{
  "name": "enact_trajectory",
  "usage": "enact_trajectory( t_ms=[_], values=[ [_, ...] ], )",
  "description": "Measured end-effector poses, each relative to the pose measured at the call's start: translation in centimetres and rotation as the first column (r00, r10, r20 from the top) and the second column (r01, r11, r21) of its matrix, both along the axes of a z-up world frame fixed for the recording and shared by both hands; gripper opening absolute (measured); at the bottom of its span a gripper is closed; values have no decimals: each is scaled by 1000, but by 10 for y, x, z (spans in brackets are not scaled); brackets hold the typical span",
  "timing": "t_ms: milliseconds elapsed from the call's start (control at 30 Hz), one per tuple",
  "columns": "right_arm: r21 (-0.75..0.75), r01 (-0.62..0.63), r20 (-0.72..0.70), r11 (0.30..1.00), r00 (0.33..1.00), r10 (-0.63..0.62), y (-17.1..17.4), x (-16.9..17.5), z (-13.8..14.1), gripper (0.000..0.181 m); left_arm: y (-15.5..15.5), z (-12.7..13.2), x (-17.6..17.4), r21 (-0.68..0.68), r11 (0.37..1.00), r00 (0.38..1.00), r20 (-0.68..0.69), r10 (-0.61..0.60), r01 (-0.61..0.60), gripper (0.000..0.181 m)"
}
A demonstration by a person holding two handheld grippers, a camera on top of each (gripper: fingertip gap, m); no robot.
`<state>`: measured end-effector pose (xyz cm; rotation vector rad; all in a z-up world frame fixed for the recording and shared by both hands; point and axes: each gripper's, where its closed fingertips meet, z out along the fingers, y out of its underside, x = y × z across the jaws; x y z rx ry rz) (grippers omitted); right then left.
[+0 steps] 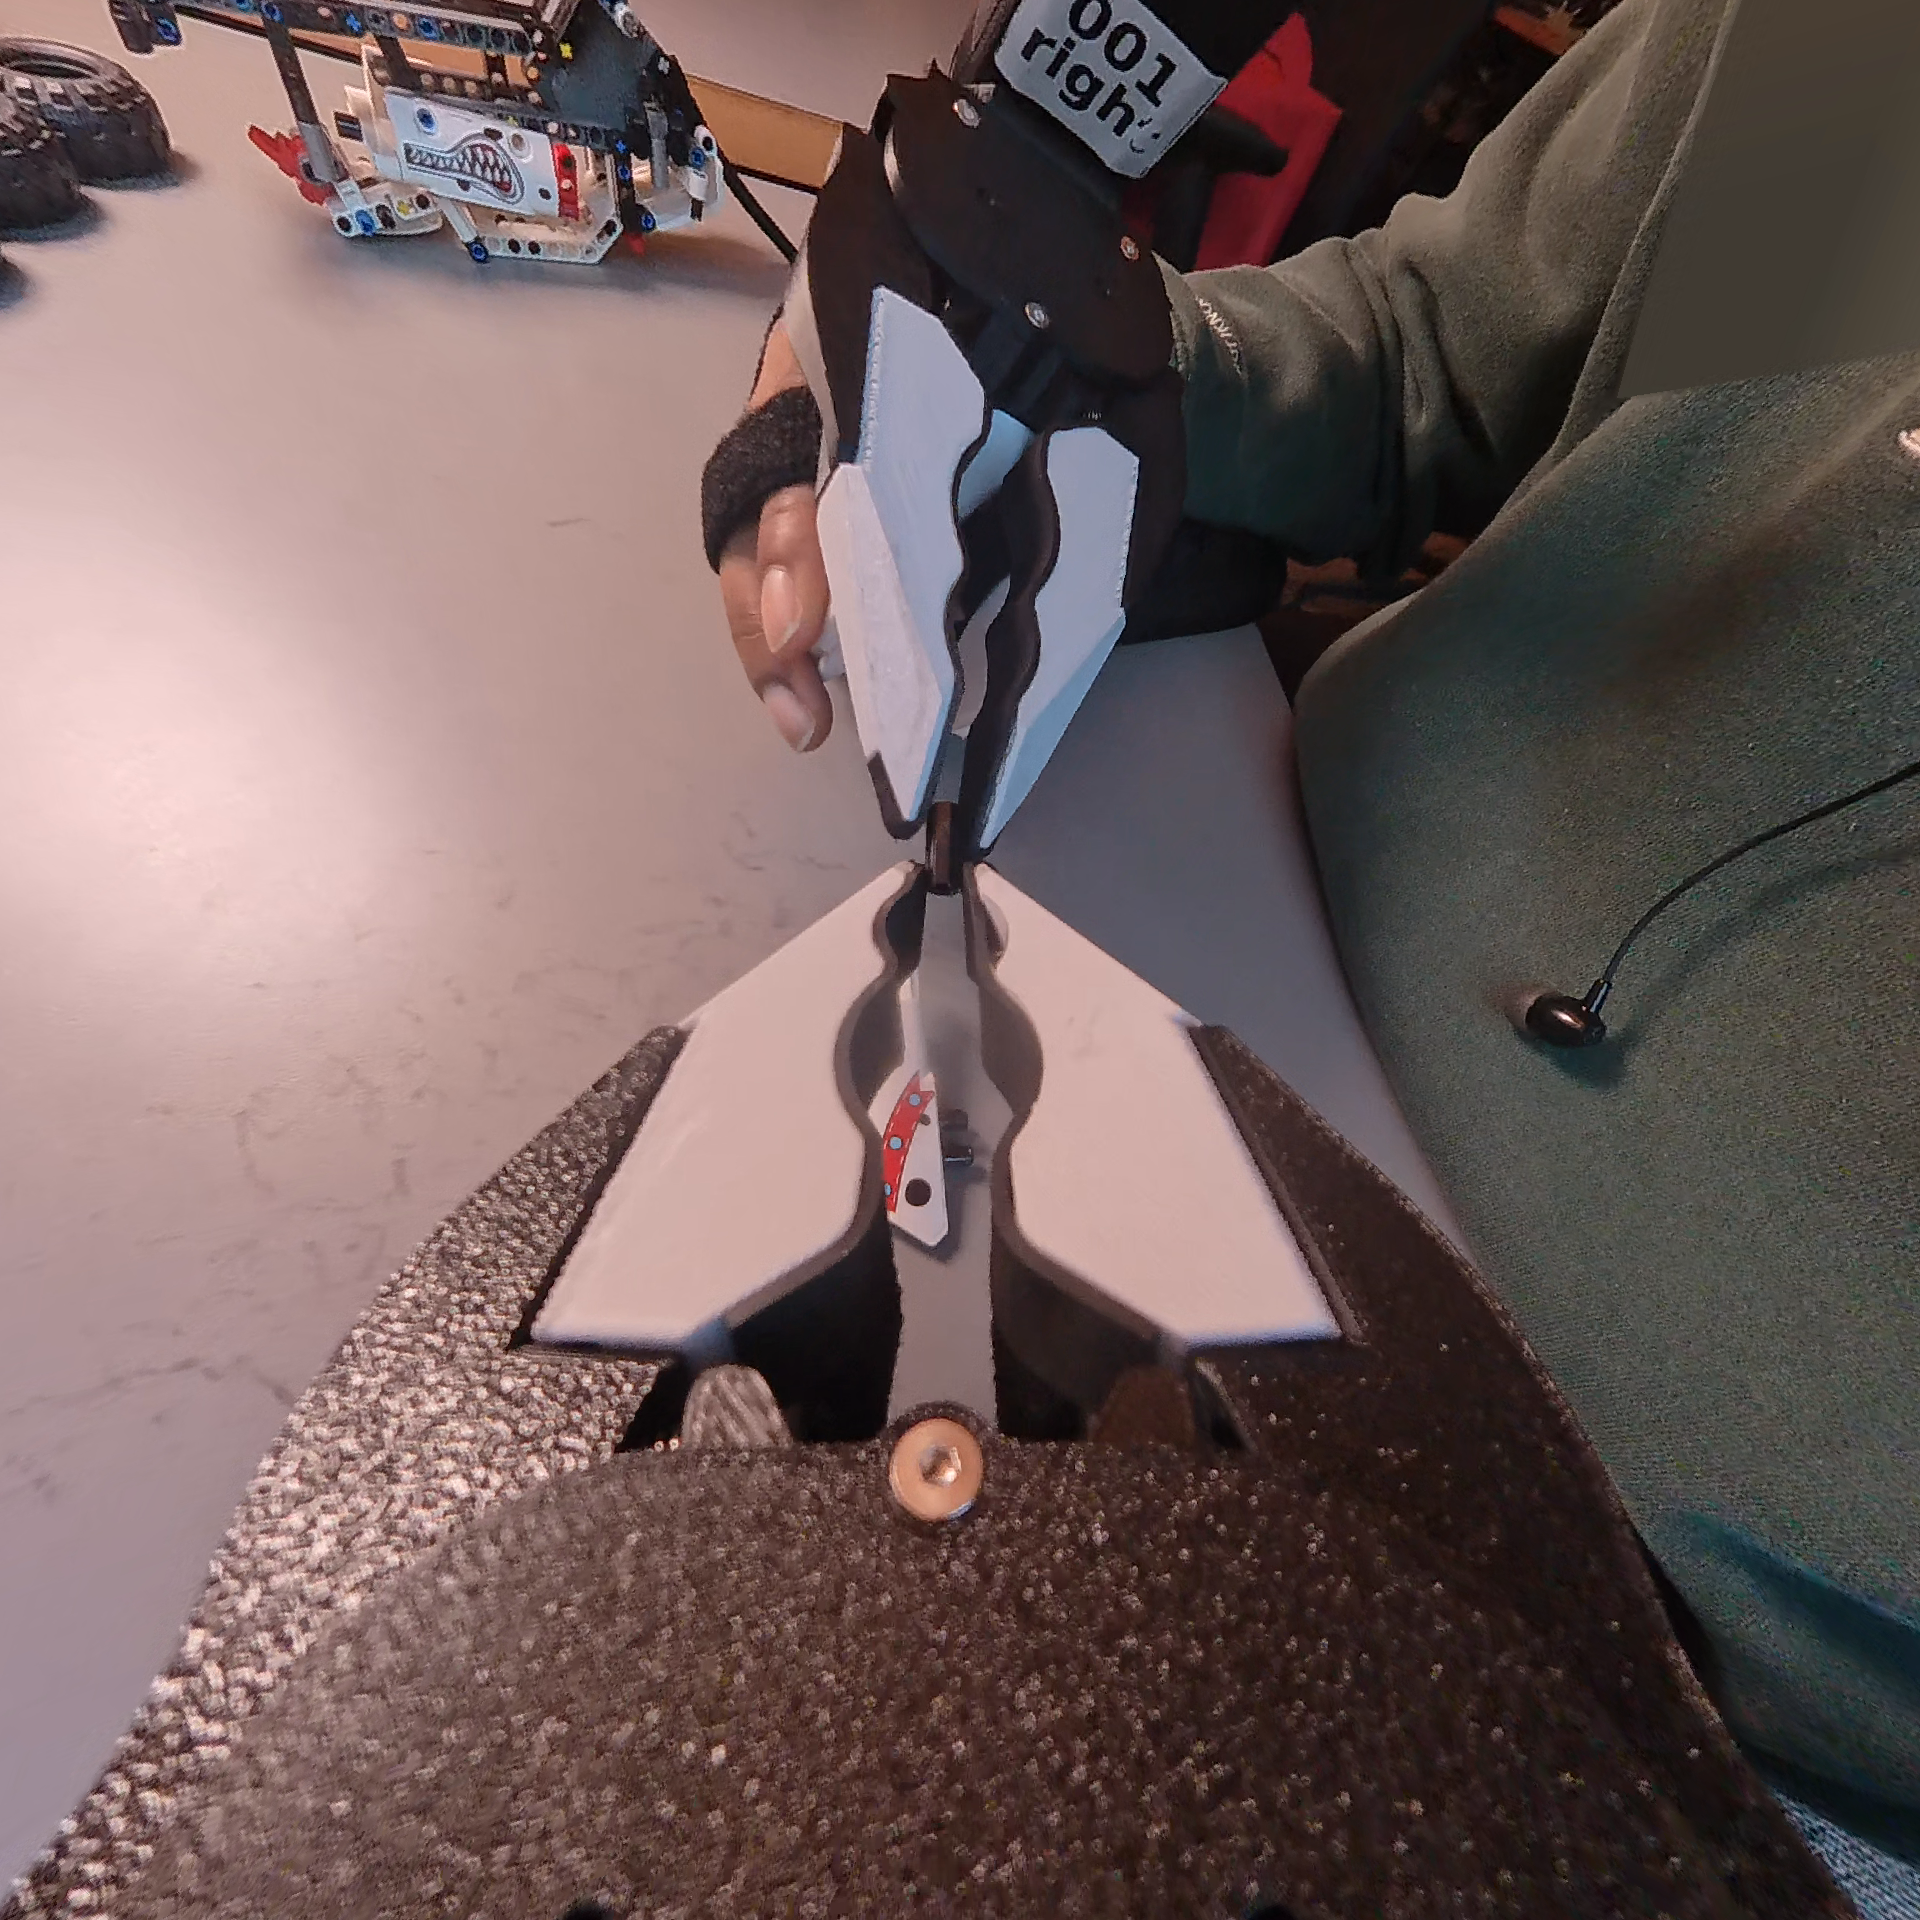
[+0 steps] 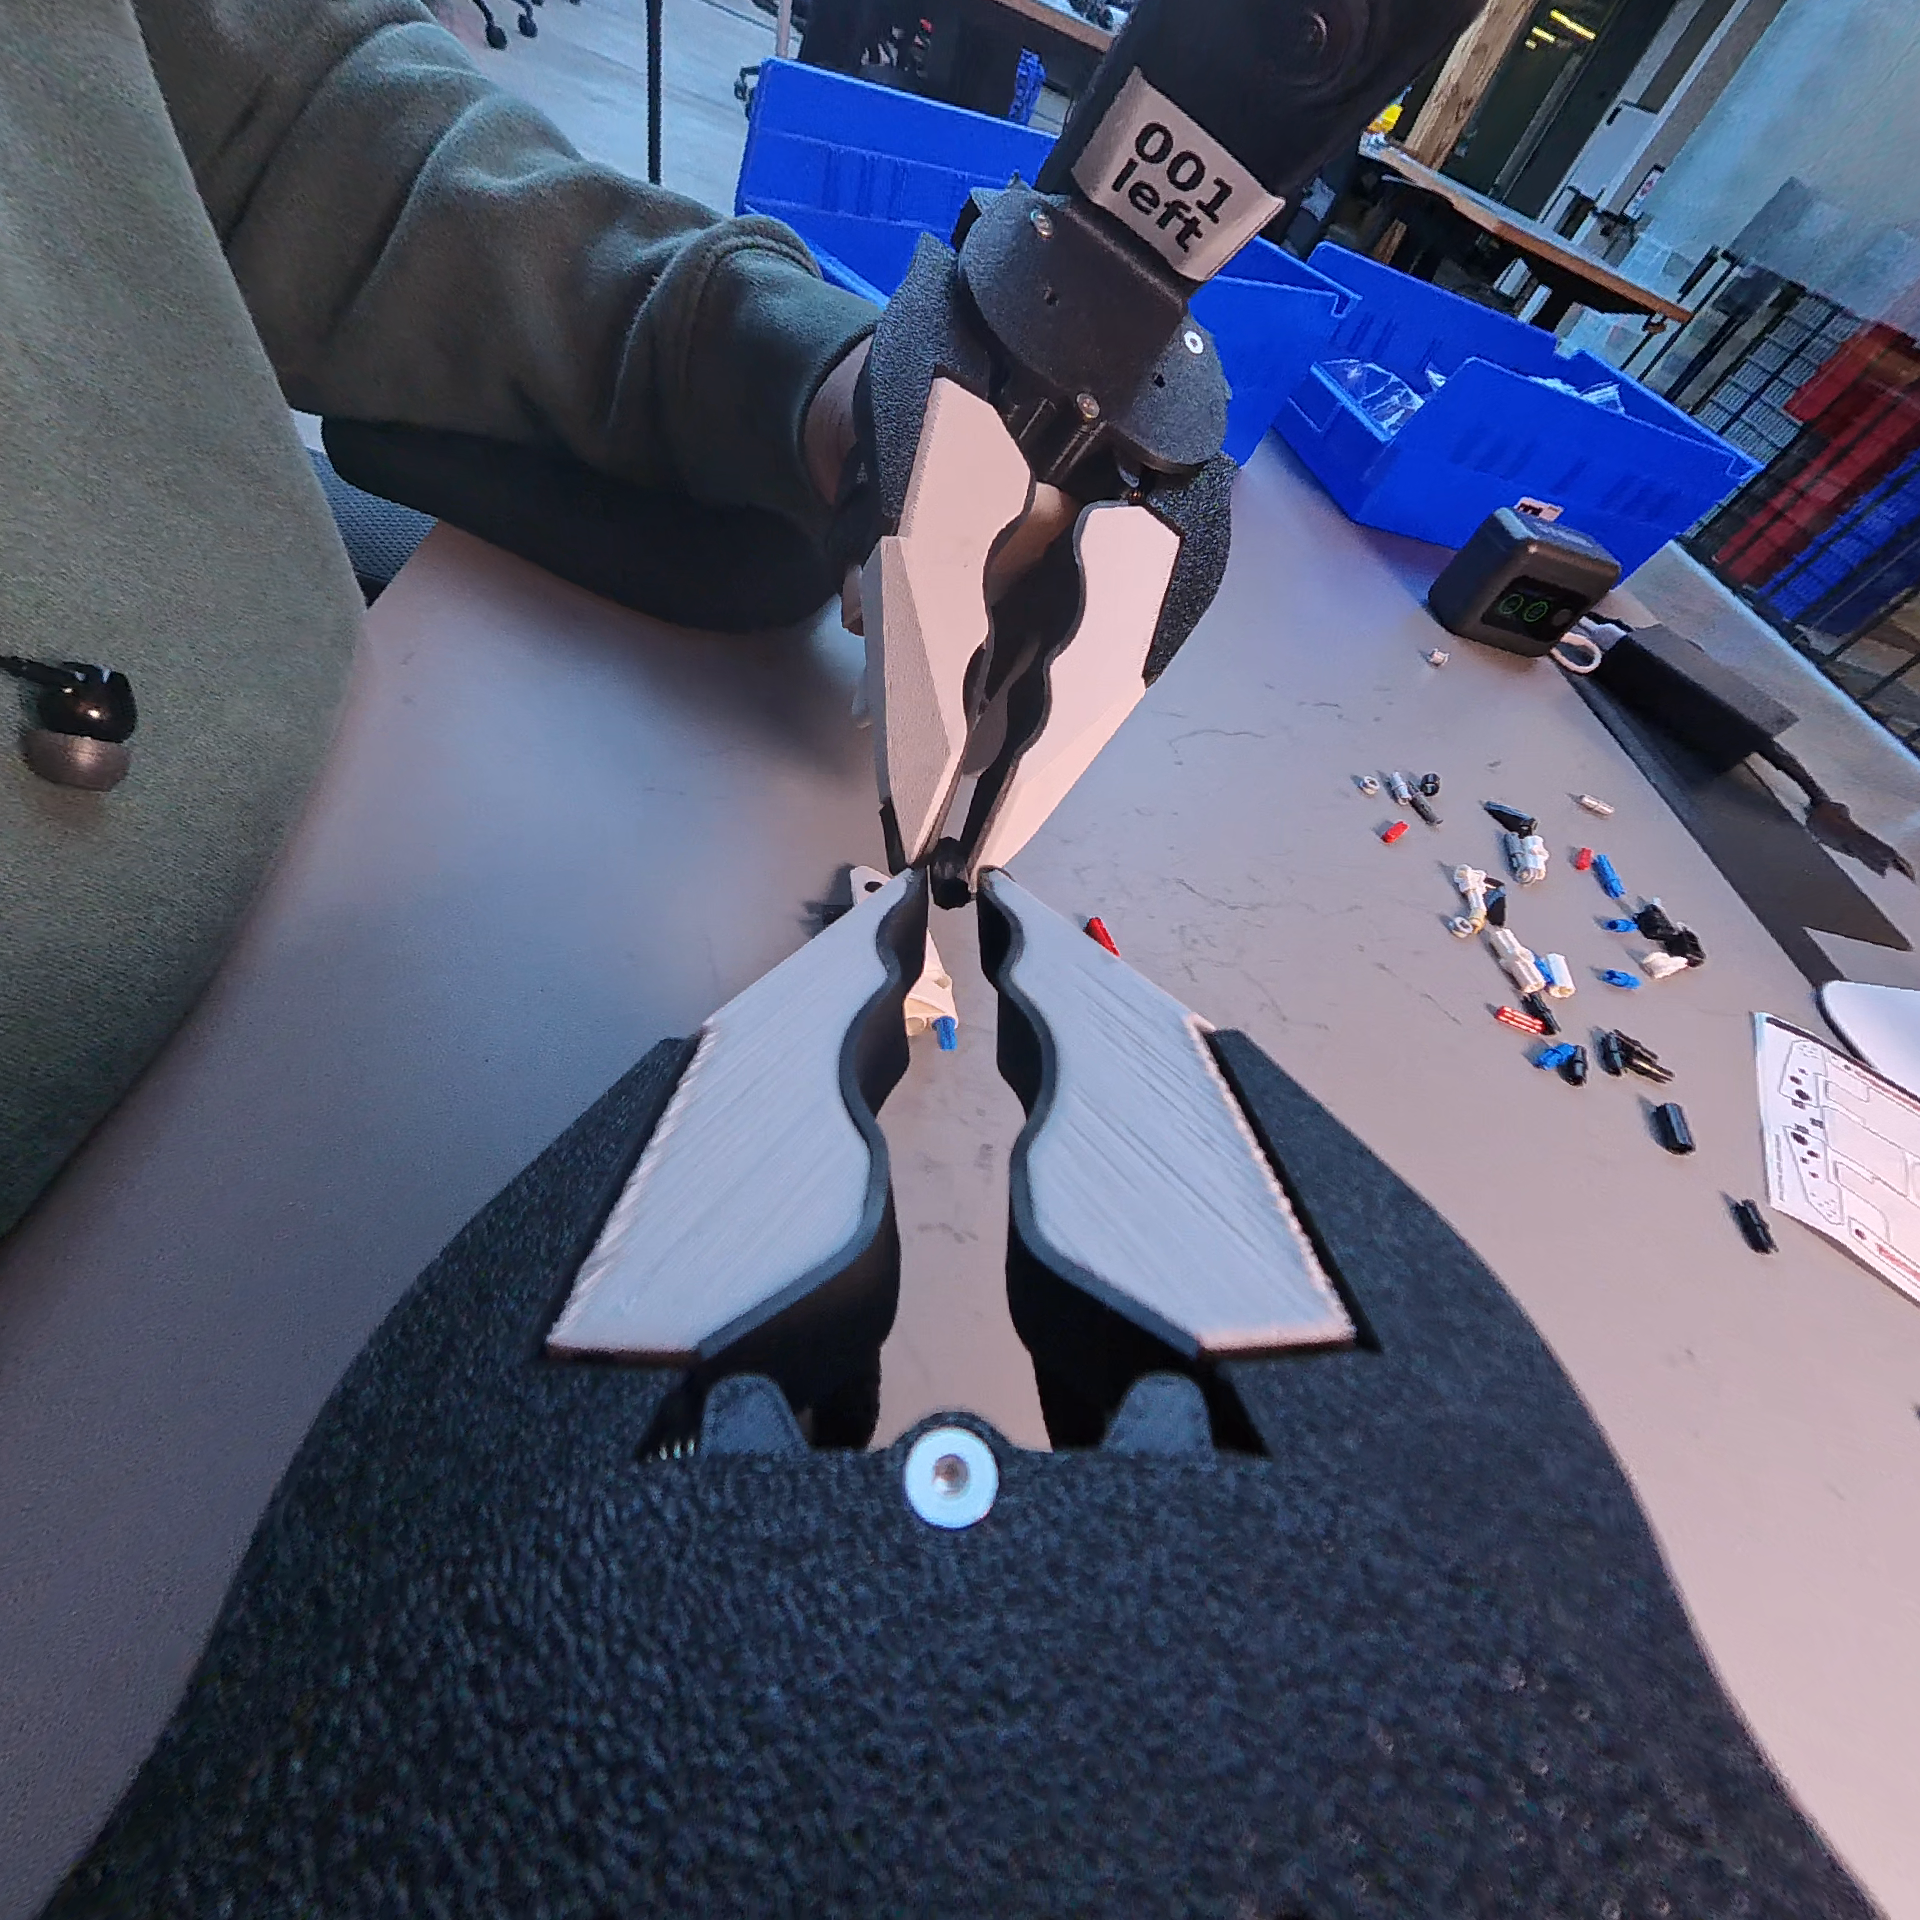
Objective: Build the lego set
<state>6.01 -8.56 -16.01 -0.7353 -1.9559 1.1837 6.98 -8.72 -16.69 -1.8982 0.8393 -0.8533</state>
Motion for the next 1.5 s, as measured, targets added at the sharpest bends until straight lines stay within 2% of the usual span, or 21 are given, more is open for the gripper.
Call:
enact_trajectory(
  t_ms=[733,833,933,1000,1100,1200,1267,1333,1433,1500],
  values=[
    [0,-47,31,999,998,47,-6,3,-4,6,-6,-3,2,-21,999,1000,-10,-24,23,6],
    [14,-7,44,1000,999,6,7,2,-4,6,-3,-7,-12,-19,999,997,-75,30,-32,19],
    [12,44,69,999,997,-45,27,4,-3,6,-6,-24,-27,-72,994,982,-179,66,-80,32],
    [30,61,102,998,993,-64,35,6,-10,6,-11,-38,-26,-118,990,971,-236,46,-76,38],
    [49,52,136,997,989,-58,34,6,-19,6,-12,-55,-21,-147,987,949,-316,18,-68,41],
    [51,39,148,998,988,-46,31,7,-22,6,-8,-57,-21,-116,990,939,-342,38,-82,33],
    [27,40,146,999,988,-44,32,7,-20,6,-4,-58,-24,-86,992,927,-369,59,-97,23],
    [-21,37,135,999,990,-34,33,7,-14,6,-3,-58,-24,-72,993,923,-381,57,-91,22],
    [-184,13,99,983,995,5,31,10,5,6,1,-53,-21,-53,994,939,-336,71,-94,22],
    [-326,-22,55,945,998,42,31,13,26,6,6,-37,-20,0,994,956,-274,105,-109,22]
  ],
)
